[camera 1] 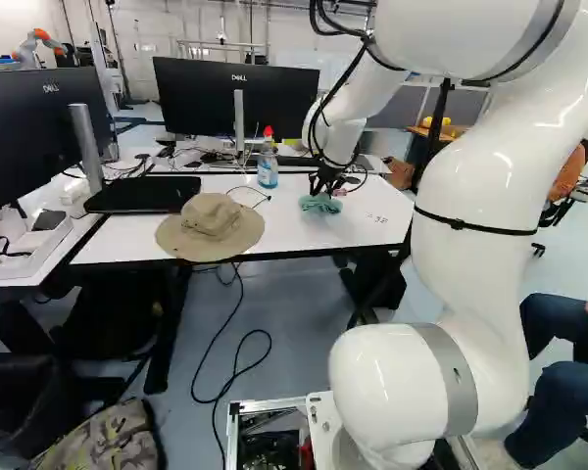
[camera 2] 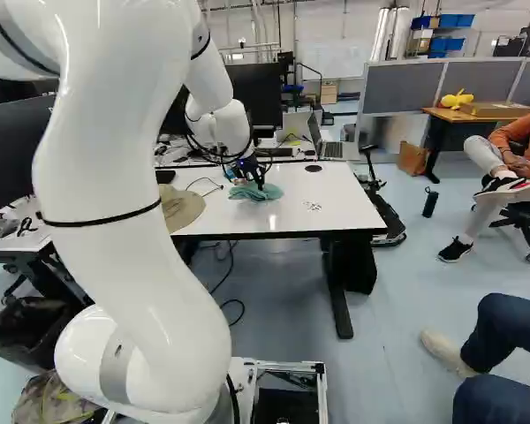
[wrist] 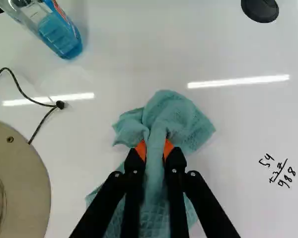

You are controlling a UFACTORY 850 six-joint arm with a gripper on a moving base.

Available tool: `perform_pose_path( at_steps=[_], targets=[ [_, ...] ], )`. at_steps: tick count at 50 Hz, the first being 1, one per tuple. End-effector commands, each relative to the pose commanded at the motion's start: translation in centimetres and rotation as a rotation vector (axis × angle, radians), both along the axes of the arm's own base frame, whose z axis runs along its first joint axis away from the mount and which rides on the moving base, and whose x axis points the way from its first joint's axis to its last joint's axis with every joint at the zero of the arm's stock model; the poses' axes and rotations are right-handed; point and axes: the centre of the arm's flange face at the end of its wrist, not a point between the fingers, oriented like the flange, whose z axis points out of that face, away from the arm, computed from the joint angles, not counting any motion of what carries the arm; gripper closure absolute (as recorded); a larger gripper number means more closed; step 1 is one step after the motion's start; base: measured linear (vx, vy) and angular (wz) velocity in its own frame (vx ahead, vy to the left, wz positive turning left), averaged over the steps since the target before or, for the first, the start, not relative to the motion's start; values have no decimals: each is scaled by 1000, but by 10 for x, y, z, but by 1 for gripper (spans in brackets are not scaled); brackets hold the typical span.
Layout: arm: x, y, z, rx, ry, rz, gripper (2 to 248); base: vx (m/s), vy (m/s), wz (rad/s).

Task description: Clean the table with the green towel

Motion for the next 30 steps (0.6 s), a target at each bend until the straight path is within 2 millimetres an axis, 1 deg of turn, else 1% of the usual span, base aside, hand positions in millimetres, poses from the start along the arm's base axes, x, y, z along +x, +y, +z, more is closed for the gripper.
perform_pose_path(
  at_steps=[12, 30],
  targets=[
    [-18, -6, 2, -3, -39, -14, 193, 0, 0, 0],
    [-46, -24, 4, -7, -67, -54, 193, 0, 0, 0]
  ],
)
